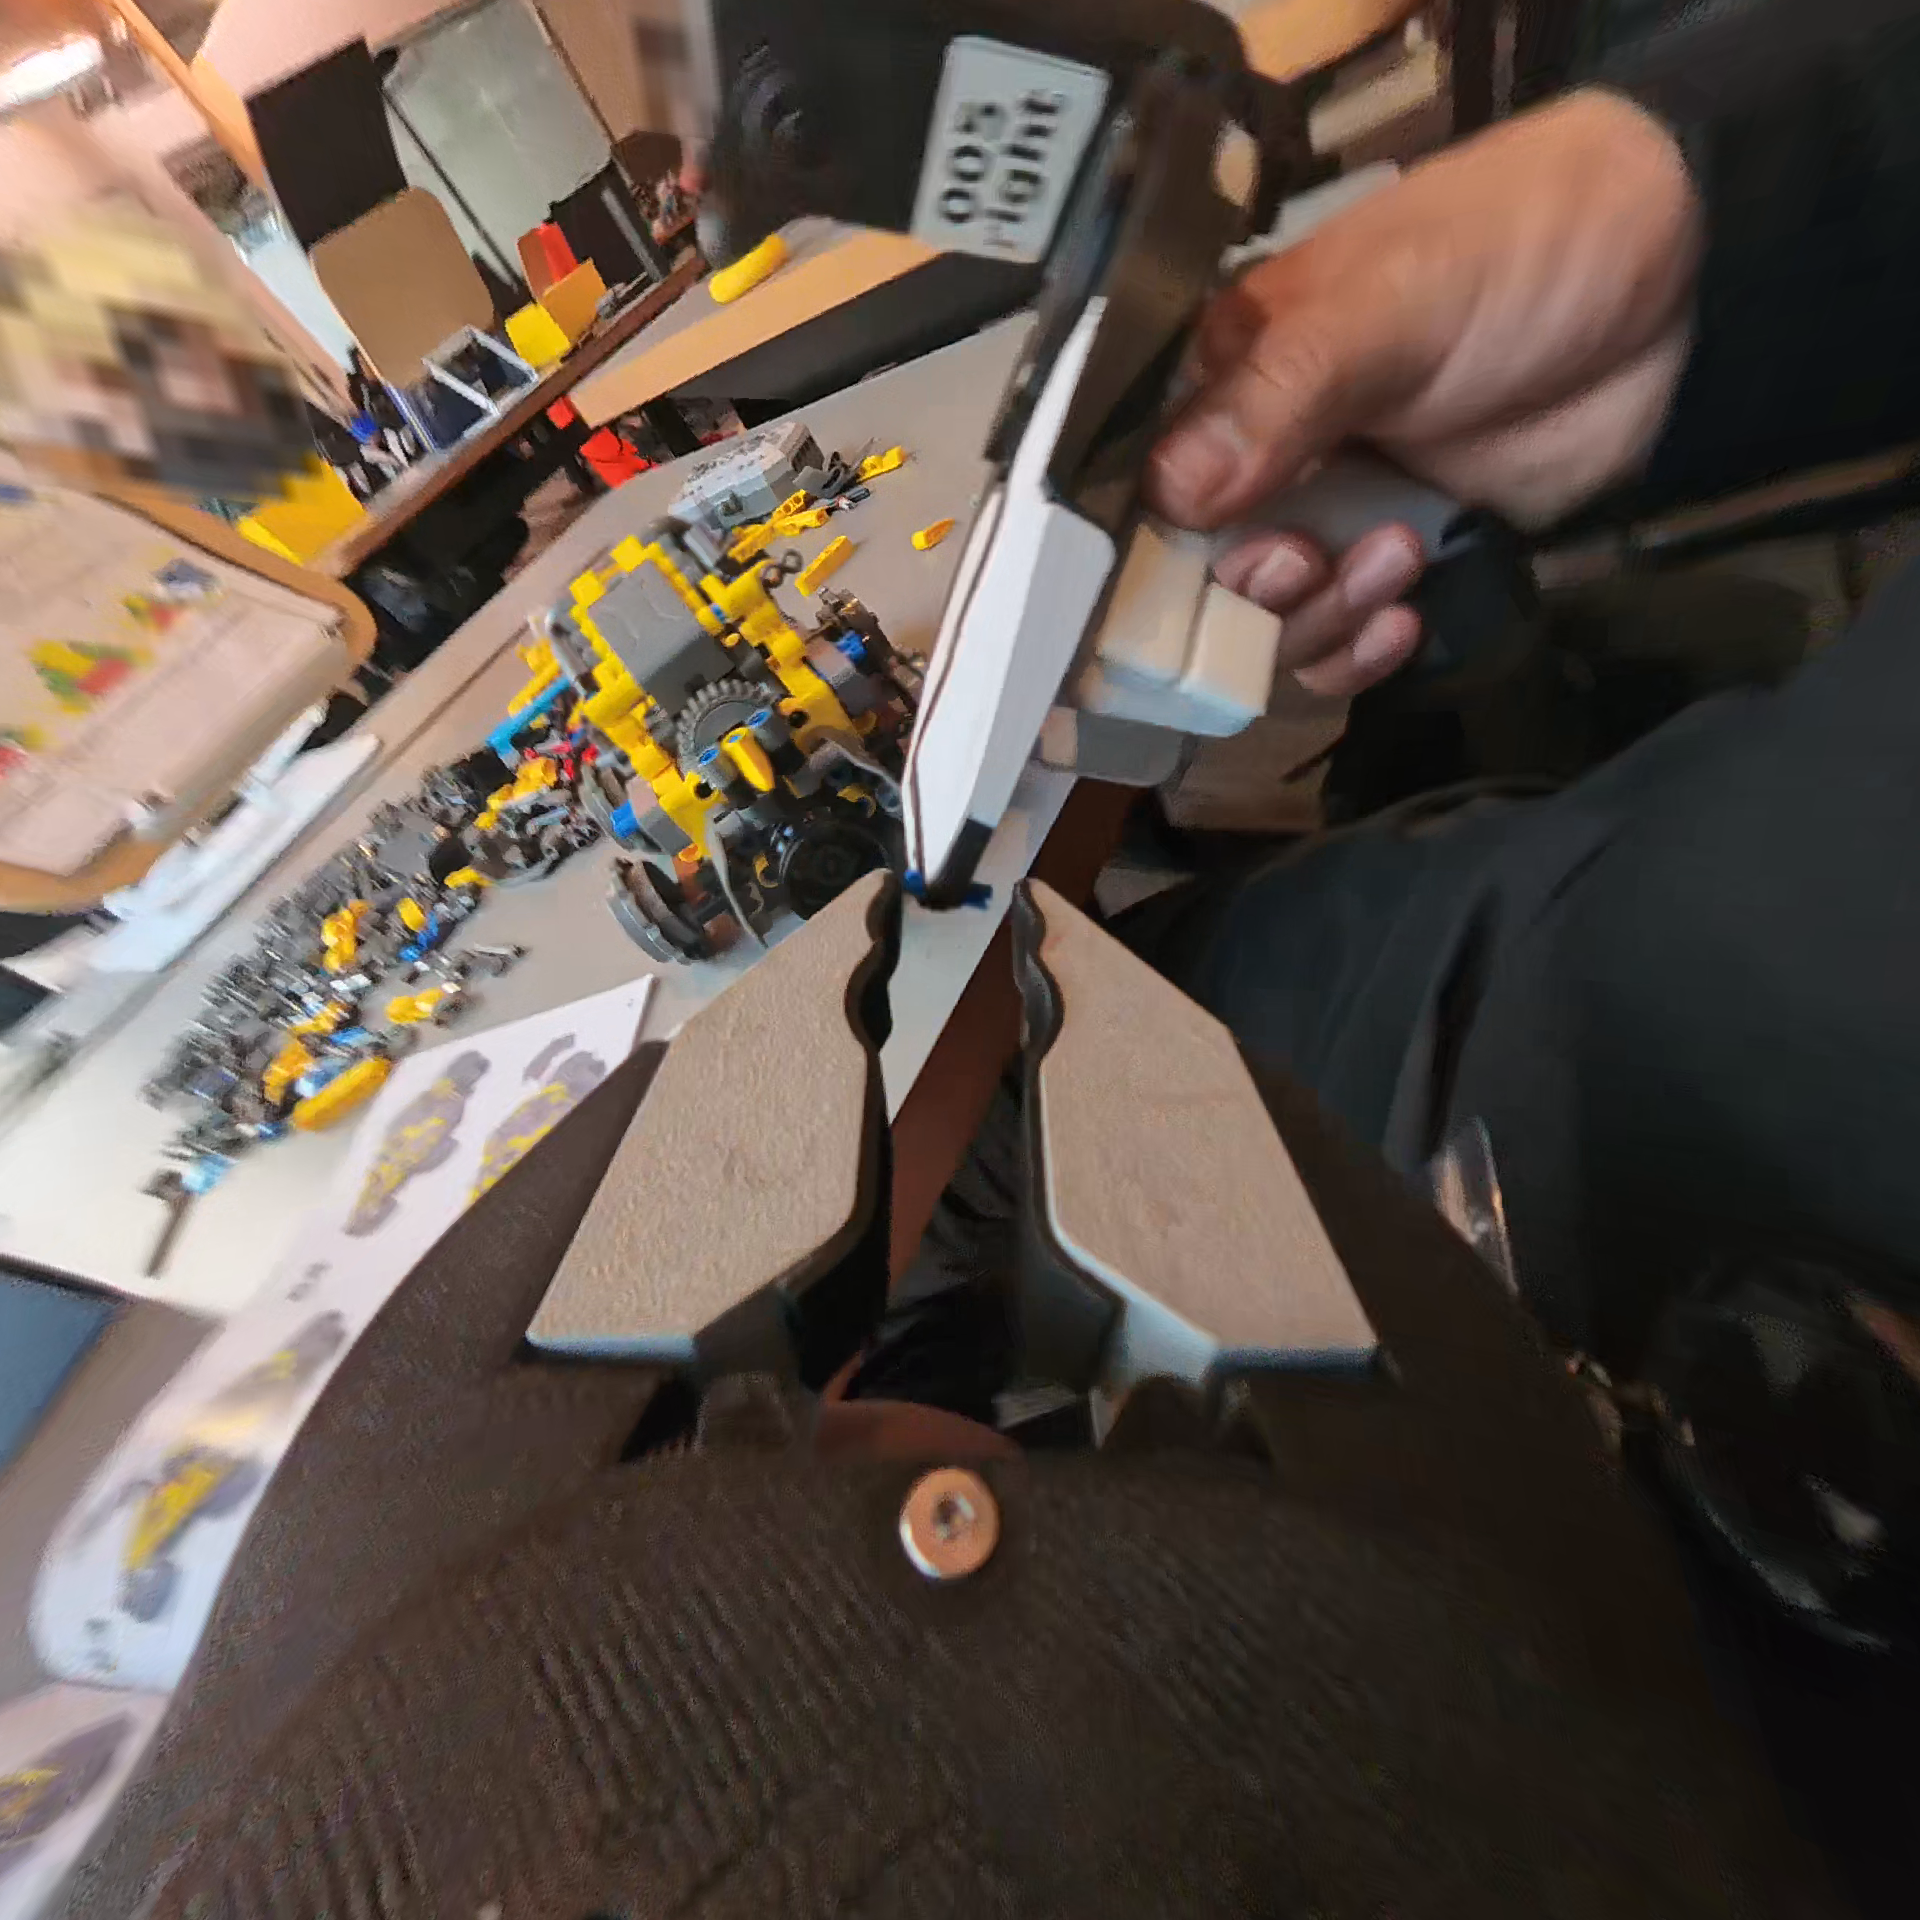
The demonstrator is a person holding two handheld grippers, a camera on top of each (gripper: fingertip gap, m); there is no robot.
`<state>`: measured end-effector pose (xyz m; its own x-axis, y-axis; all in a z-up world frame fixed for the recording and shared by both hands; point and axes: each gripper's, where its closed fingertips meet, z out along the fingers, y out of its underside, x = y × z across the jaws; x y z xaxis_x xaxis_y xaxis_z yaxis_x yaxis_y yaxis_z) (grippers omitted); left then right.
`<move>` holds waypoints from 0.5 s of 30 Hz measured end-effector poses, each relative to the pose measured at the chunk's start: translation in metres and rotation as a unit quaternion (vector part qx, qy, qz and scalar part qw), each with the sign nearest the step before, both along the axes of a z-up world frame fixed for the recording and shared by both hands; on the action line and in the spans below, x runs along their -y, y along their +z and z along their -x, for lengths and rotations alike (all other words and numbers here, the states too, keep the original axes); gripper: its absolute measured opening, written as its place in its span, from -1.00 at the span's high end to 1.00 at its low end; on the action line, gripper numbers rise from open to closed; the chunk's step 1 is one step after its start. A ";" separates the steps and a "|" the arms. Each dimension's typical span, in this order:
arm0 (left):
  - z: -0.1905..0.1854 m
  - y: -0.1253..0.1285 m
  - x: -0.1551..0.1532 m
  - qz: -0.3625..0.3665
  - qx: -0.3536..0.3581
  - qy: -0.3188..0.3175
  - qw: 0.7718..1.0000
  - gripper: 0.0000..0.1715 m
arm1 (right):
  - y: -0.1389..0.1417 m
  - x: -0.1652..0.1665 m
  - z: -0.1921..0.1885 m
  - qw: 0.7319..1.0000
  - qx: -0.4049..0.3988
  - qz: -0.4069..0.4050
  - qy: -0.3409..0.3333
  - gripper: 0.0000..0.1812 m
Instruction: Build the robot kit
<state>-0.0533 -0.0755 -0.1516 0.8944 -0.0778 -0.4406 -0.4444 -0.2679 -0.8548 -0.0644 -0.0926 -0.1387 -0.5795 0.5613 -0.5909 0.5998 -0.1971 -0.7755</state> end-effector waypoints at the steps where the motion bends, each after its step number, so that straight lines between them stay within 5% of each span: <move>1: 0.003 0.003 0.000 -0.005 0.036 0.006 0.999 0.79 | 0.005 -0.001 0.002 1.000 -0.010 0.010 -0.011 0.95; 5: 0.015 0.011 0.002 -0.023 0.141 0.021 0.990 0.81 | 0.021 -0.009 0.010 0.995 -0.028 0.081 -0.058 0.95; 8: 0.017 0.017 0.003 -0.039 0.146 0.026 0.988 0.85 | 0.023 -0.012 0.012 0.989 -0.020 0.132 -0.071 0.95; 15: 0.001 0.020 0.000 -0.037 0.245 -0.005 0.969 0.90 | 0.025 0.000 0.010 0.986 -0.040 0.148 -0.059 0.95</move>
